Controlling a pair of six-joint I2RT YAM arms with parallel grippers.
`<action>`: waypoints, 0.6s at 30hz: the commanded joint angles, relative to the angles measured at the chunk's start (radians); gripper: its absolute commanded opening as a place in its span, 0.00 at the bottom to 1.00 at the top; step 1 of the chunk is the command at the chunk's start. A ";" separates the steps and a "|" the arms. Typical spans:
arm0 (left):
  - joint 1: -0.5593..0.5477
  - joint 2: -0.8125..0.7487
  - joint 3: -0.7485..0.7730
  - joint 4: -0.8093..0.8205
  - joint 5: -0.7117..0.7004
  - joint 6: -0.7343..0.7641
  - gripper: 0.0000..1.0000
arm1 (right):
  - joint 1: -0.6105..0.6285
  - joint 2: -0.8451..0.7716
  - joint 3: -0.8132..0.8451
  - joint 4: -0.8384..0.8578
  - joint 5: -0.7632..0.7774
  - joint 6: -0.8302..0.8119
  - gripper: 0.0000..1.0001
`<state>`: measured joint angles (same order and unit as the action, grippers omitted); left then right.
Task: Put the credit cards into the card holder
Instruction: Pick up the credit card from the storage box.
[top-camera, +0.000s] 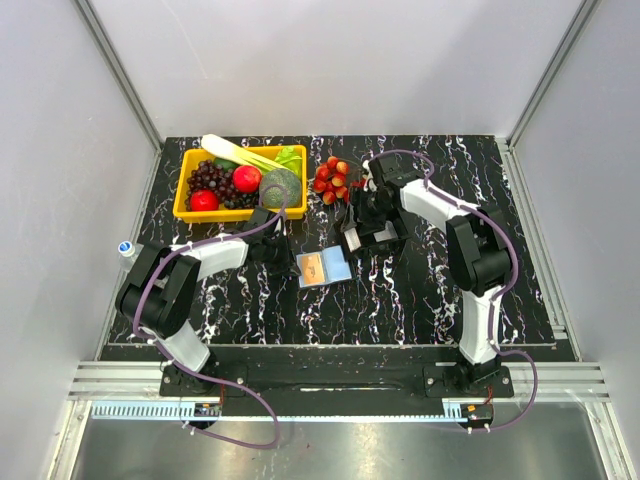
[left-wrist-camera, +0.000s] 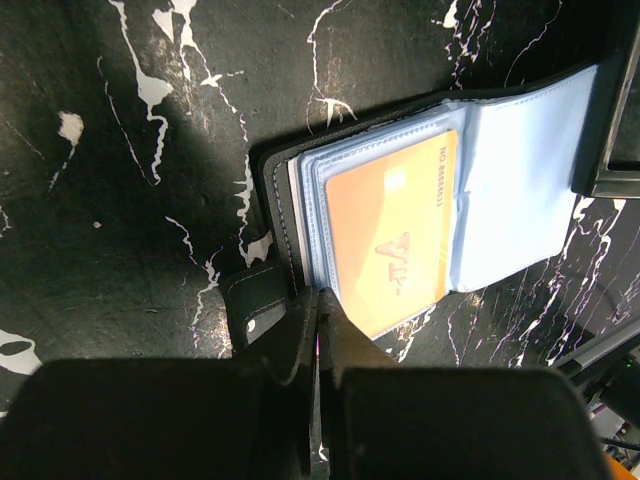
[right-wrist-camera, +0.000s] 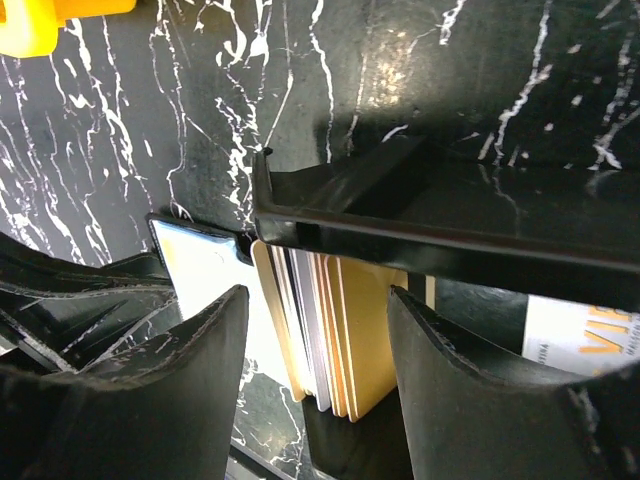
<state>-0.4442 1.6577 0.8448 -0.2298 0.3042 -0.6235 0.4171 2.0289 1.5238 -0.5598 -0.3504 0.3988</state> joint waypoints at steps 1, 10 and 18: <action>-0.002 0.019 0.022 0.024 0.030 0.015 0.00 | 0.005 0.008 0.009 0.051 -0.104 0.021 0.62; -0.001 0.020 0.028 0.026 0.030 0.013 0.00 | 0.003 -0.035 0.015 0.057 -0.122 0.023 0.57; -0.002 0.022 0.031 0.024 0.035 0.013 0.00 | 0.005 -0.042 0.016 0.057 -0.144 0.028 0.53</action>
<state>-0.4438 1.6581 0.8452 -0.2298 0.3069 -0.6201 0.4141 2.0399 1.5219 -0.5343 -0.4149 0.4088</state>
